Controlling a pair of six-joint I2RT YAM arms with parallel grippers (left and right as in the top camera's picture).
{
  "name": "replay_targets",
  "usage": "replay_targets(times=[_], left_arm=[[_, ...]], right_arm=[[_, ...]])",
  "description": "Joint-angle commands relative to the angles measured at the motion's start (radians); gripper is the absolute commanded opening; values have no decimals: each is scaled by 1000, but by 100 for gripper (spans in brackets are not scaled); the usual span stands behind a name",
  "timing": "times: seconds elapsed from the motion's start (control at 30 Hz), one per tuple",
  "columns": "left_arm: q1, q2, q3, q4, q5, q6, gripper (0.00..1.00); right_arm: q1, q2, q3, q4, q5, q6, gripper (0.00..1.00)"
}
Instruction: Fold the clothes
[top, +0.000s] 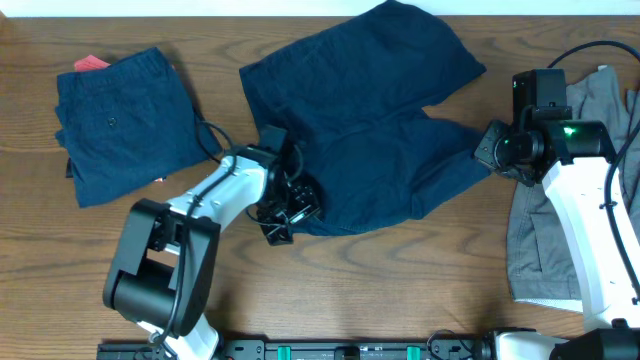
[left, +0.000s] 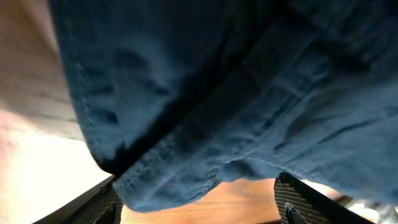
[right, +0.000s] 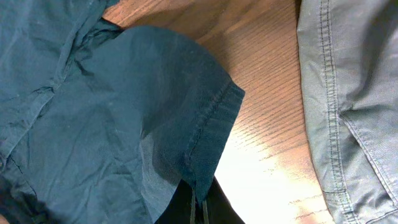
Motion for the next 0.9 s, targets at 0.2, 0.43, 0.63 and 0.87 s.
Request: replay_targets(times=[0.2,0.43,0.63,0.87], left_arm=[[-31,-14,-11,0,-233,-190,78],[-31,-14,-11,52,-257,-201,66],[-31,-14,-18,44,-257,-200,21],[-26,-47,-17,-93,-211,-14,6]], right_arm=[[7,-2,0,-1,7,12,1],[6,-2,0,-3,11,12,1],[6,-2,0,-5,11,12,1],[-11,-2,0,-32,45,12,1]])
